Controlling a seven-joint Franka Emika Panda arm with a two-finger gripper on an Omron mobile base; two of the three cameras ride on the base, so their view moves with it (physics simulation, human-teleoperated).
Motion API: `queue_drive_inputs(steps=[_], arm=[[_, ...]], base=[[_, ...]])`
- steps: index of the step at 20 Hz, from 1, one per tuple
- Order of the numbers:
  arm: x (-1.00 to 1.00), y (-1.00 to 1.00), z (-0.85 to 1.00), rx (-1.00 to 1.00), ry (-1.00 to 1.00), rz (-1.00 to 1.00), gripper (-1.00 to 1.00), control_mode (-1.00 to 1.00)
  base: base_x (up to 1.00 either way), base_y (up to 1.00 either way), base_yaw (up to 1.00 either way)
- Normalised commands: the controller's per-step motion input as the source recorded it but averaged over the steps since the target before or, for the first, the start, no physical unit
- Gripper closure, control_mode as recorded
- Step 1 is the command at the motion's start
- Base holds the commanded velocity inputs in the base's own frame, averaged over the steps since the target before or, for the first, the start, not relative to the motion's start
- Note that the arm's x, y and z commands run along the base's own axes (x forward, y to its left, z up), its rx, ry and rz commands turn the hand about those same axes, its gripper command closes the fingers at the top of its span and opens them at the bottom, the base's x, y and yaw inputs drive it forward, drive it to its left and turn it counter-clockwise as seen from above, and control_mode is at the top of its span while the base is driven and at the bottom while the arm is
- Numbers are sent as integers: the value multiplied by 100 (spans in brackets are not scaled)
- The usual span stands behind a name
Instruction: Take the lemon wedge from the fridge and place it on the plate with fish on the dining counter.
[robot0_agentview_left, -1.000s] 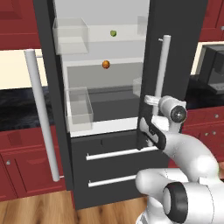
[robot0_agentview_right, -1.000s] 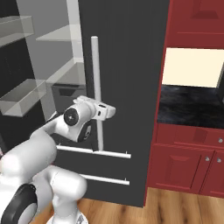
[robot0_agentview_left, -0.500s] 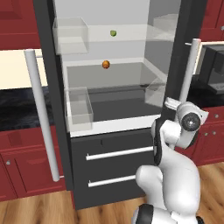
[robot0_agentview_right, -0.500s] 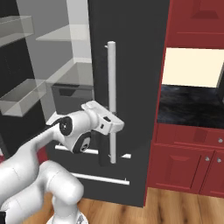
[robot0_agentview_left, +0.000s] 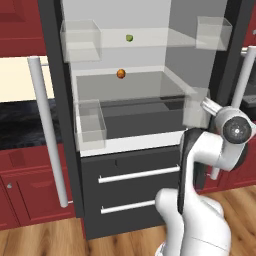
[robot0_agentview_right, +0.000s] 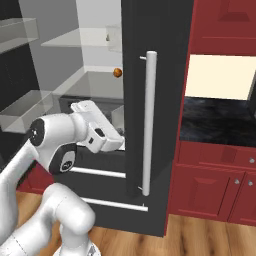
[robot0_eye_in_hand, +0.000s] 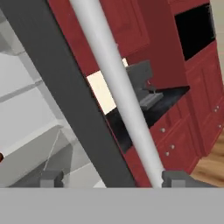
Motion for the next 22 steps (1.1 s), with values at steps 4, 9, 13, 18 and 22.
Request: queue_drive_inputs(steps=[4,9,13,18,22], arm=[[-30,100,39,6,0,-12,-100,-100],[61,79,27,-1,14,-27,-100,-100],[29,-3,0,0,3,-11,-100,-100],[100,-7,0,0,7,-30,-100,-100],[100,-14,0,0,9,-9,-100,-100]], base=[[0,0,0],[0,0,0],[0,0,0],[0,0,0],[0,0,0]])
